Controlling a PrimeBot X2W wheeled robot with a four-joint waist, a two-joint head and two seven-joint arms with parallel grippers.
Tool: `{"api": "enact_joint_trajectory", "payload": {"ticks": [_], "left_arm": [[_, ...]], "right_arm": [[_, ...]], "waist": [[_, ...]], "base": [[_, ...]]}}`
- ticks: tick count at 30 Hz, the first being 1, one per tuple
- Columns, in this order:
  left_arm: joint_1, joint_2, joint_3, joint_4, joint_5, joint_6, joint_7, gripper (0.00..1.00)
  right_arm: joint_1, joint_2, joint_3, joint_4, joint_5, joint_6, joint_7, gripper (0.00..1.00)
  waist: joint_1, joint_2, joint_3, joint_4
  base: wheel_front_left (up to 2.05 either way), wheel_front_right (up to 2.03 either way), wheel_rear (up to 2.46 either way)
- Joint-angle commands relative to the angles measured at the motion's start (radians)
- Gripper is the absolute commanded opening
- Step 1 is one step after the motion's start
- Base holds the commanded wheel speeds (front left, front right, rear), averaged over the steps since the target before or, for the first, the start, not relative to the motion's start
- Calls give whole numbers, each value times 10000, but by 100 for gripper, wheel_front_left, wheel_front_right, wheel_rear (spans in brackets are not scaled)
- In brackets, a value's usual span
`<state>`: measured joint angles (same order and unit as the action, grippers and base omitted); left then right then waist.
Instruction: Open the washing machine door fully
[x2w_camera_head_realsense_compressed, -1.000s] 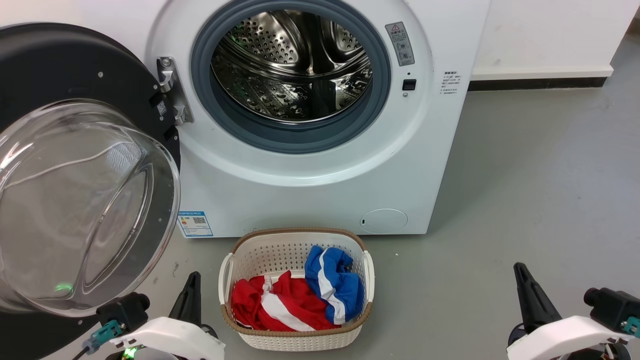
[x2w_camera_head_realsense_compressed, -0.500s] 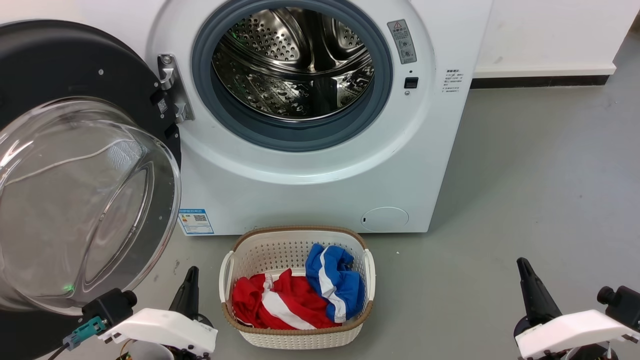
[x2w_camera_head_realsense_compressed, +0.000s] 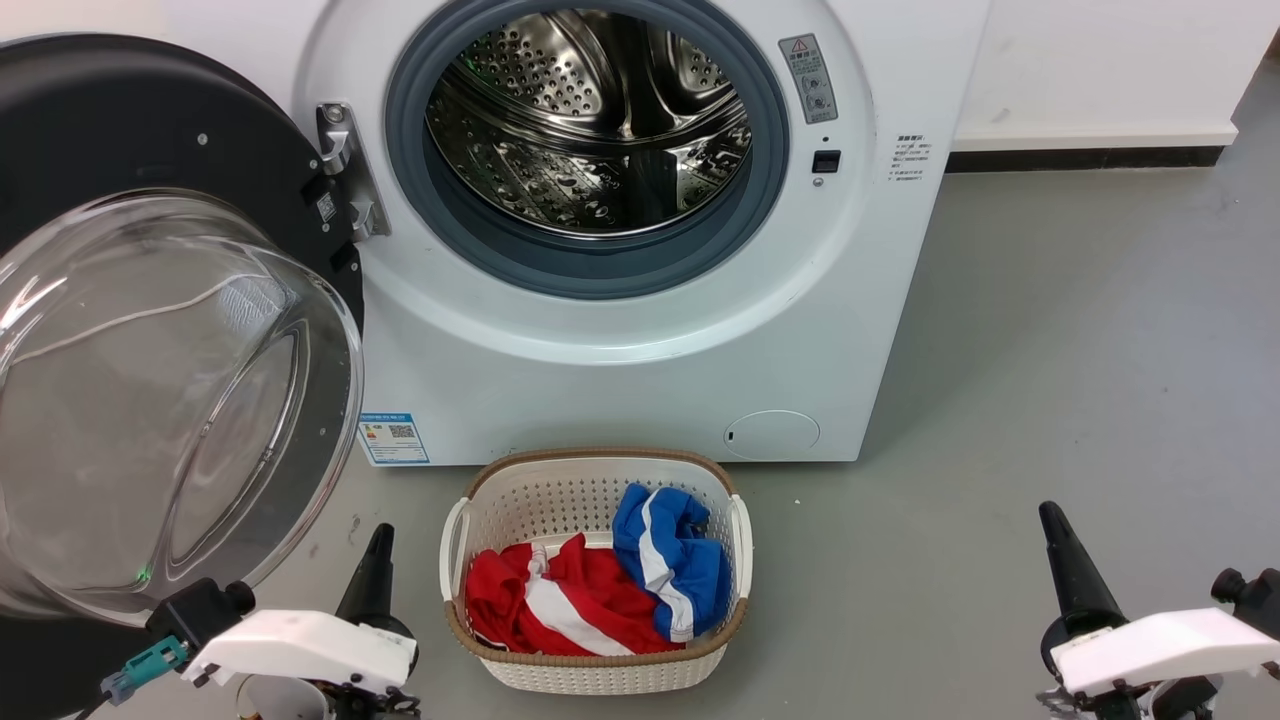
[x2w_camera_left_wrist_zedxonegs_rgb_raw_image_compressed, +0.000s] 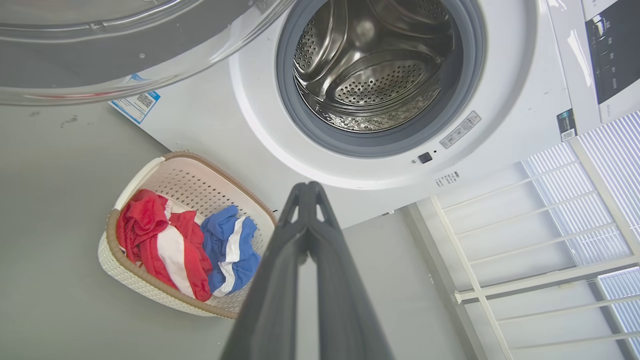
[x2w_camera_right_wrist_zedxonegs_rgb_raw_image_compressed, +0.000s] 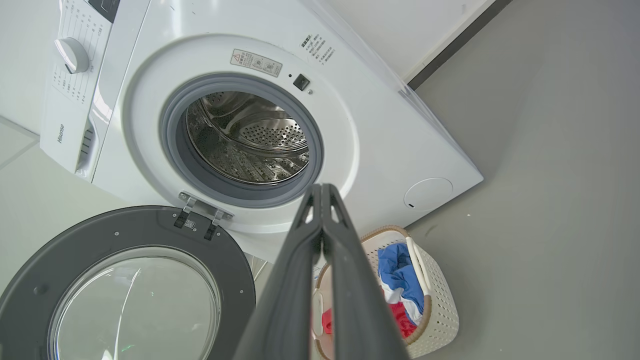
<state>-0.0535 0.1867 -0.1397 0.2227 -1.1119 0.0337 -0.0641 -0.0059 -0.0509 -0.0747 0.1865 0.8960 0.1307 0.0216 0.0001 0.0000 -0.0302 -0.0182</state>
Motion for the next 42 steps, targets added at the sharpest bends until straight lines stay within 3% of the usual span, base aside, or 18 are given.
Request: {"api": "enact_joint_trajectory", "payload": {"ticks": [1, 42], "left_arm": [[-332, 21, 156, -81, -195, -104, 48, 0], [-501, -840, 1643, 114, -3297, -1106, 1120, 0]], "right_arm": [[-327, 4, -29, -82, 263, 1, 43, 0], [-842, 9, -269, 340, 4652, 1, 609, 0]], "waist": [[0, 0, 4, 3], [0, 0, 187, 102]], "base": [[0, 0, 0], [0, 0, 0]]}}
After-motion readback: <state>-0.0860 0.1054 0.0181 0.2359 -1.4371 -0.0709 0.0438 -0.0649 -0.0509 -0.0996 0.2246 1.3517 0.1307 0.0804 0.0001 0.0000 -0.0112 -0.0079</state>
